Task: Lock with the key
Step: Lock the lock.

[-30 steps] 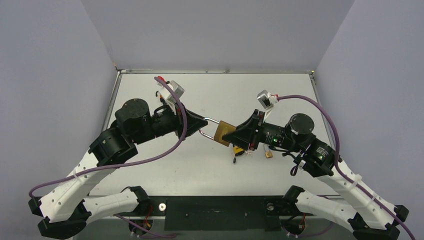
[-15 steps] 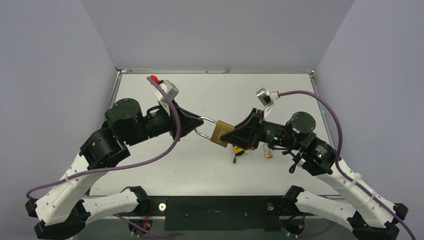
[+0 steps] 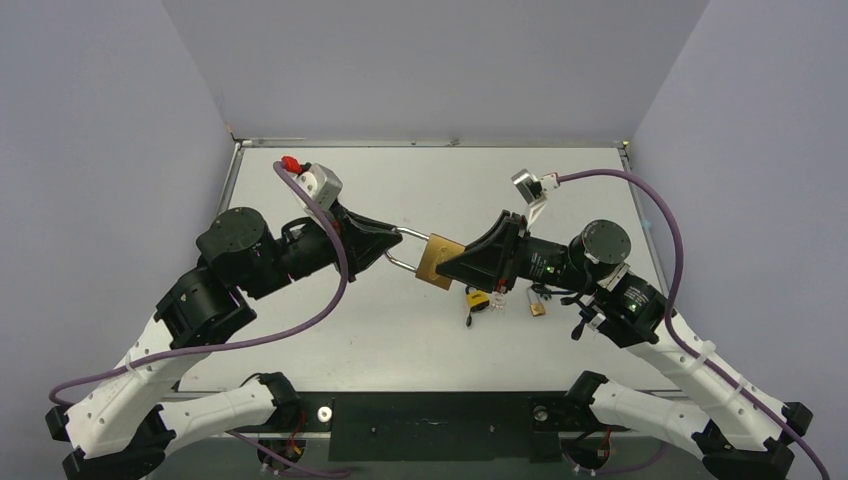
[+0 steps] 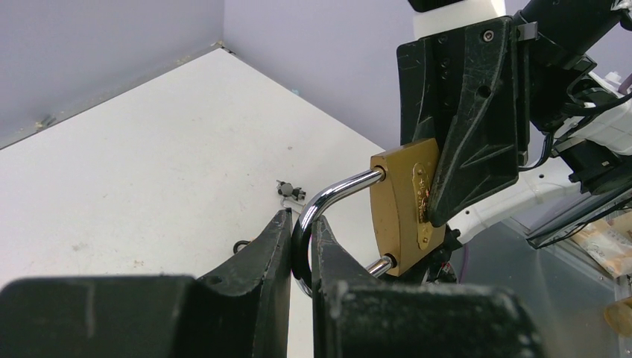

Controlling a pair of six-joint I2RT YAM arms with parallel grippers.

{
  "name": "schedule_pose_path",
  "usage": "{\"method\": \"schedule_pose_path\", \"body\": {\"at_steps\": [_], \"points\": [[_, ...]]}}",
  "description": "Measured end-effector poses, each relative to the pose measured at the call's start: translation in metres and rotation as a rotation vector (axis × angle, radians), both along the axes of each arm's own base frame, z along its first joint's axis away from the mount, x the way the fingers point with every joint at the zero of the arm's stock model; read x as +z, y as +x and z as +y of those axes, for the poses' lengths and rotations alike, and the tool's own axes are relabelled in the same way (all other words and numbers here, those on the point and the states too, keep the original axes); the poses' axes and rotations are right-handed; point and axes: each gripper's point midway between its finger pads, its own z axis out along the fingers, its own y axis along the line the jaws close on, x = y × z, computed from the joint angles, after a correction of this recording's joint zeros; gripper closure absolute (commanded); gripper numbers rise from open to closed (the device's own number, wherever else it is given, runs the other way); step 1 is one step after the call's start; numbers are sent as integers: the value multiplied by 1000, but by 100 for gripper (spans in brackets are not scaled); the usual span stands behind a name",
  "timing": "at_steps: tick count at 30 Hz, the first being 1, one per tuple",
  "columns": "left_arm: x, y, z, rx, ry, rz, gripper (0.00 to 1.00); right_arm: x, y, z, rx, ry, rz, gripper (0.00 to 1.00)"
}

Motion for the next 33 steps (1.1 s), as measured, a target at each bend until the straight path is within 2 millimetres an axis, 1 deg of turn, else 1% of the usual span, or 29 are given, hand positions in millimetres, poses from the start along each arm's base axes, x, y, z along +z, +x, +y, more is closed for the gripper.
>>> {"method": "schedule_pose_path", "body": {"at_steps": [10, 17, 26, 33], "points": [[-6, 7, -1, 39, -13, -1, 100, -4, 8, 2, -29, -10, 9, 100], [-13, 12, -5, 71, -19, 7, 100, -13, 16, 2, -77, -43, 8, 100], [-17, 18, -3, 133, -17, 1, 100, -11, 20, 6, -88, -27, 48, 100], [-10, 19, 2, 168, -42, -19, 100, -3, 24, 10, -88, 11, 67, 100]]}}
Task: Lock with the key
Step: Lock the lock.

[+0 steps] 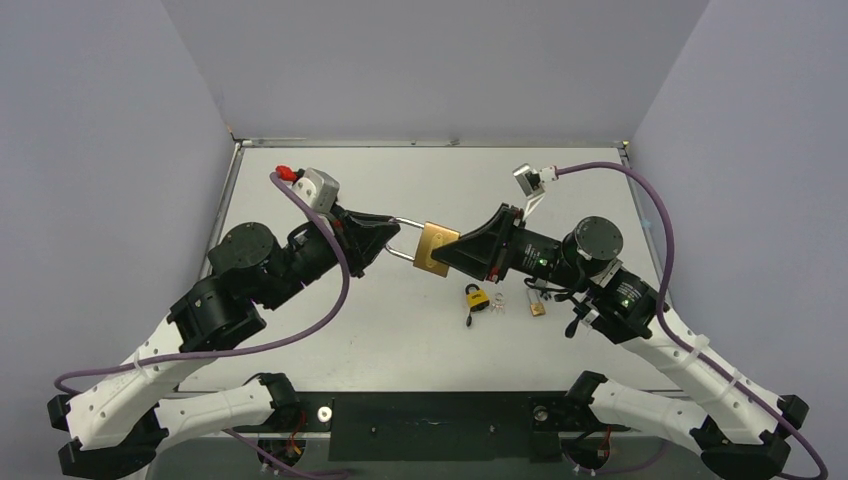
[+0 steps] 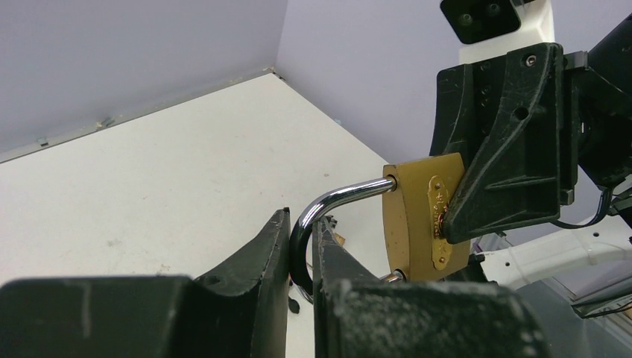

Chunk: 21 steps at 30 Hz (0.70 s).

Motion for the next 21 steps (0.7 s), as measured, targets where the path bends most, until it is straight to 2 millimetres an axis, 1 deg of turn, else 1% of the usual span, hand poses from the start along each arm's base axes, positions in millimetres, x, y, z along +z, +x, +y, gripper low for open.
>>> {"method": "schedule_pose_path", "body": {"at_steps": [9, 21], "points": [[2, -5, -5, -6, -13, 7, 100, 2, -1, 2, -53, -70, -73, 100], [-4, -2, -7, 35, -24, 52, 100, 11, 11, 2, -138, -113, -151, 100]]}}
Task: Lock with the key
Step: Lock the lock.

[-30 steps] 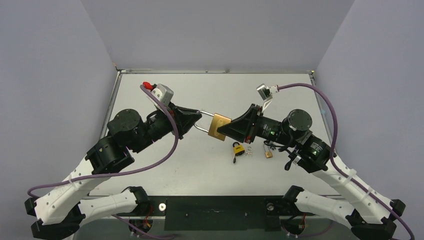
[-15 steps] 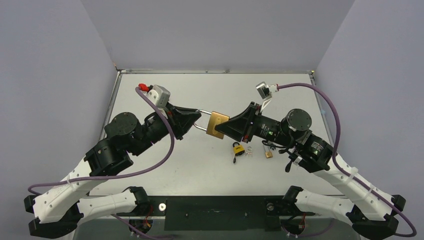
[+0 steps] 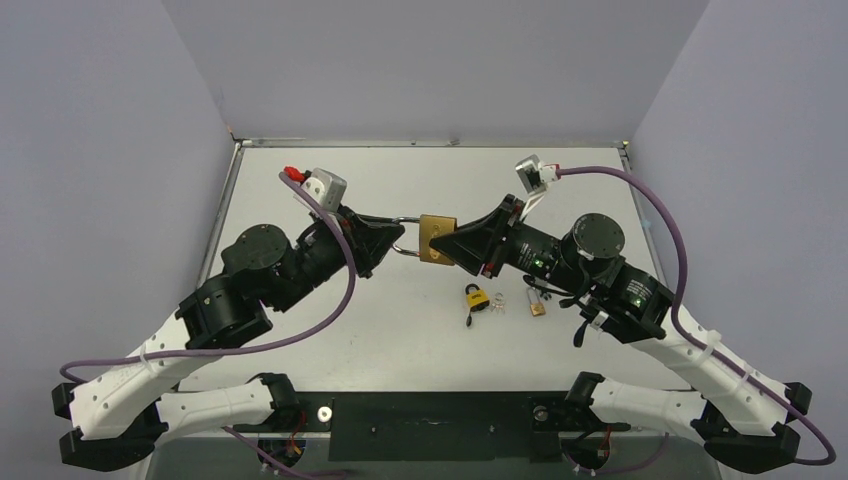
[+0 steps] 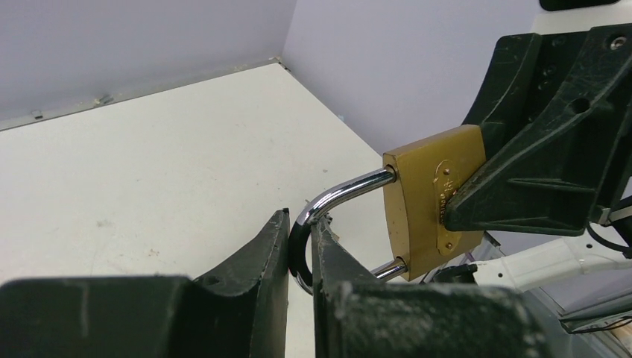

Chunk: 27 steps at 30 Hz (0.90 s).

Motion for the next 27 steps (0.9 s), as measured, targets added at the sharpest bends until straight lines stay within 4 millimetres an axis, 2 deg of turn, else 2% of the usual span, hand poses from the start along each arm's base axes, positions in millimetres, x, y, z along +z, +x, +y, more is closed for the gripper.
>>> {"method": "schedule_pose_path", "body": {"at_steps": [11, 27], "points": [[-26, 10, -2, 50, 107, 81, 100, -14, 9, 3, -80, -98, -37, 100], [-38, 11, -6, 49, 218, 140, 100, -24, 10, 3, -133, -158, -58, 100]]}}
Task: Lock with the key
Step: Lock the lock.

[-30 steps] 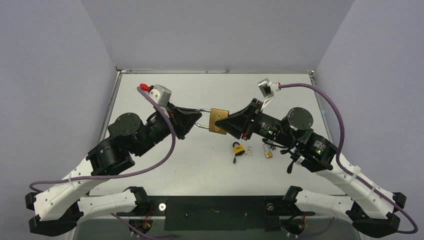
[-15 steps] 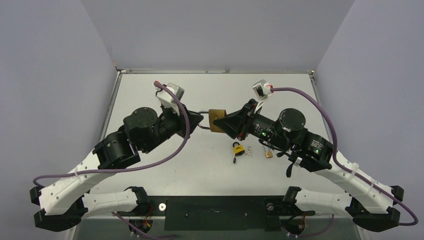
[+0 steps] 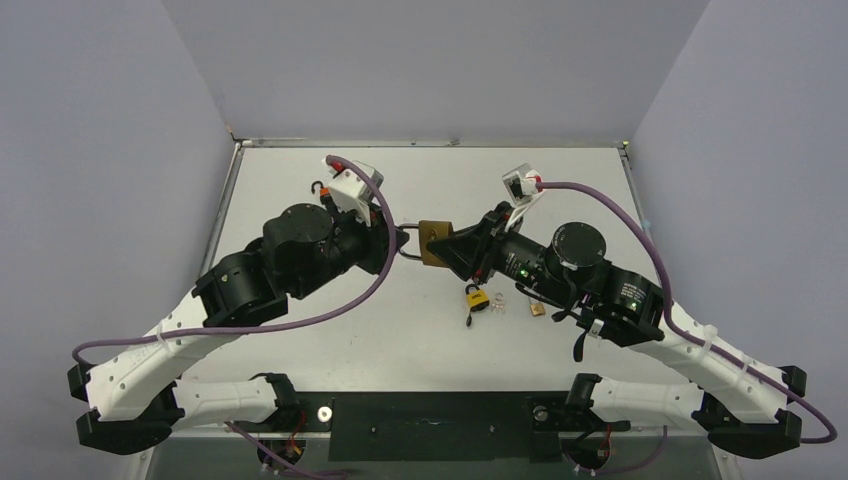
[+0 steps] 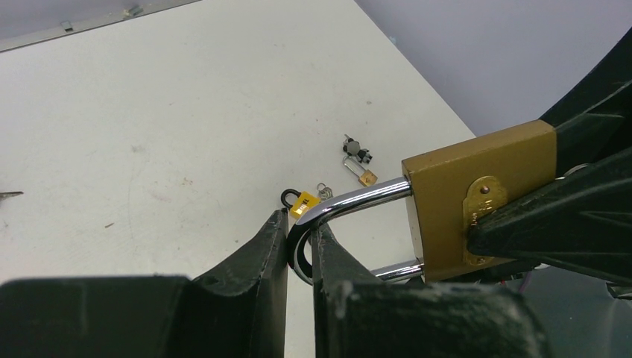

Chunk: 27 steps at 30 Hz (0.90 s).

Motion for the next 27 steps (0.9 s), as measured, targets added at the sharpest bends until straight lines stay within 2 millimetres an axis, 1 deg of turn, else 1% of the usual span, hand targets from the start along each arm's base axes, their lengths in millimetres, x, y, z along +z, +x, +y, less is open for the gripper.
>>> {"method": "schedule_pose_path", "body": {"at_steps": [15, 23, 27], "points": [[9, 3, -4, 1, 70, 34, 100, 7, 4, 0, -57, 18, -24, 100], [20, 9, -6, 12, 77, 35, 100, 17, 12, 2, -95, 43, -56, 100], [31, 11, -7, 18, 67, 28, 100, 24, 16, 2, -113, 69, -72, 100]]}}
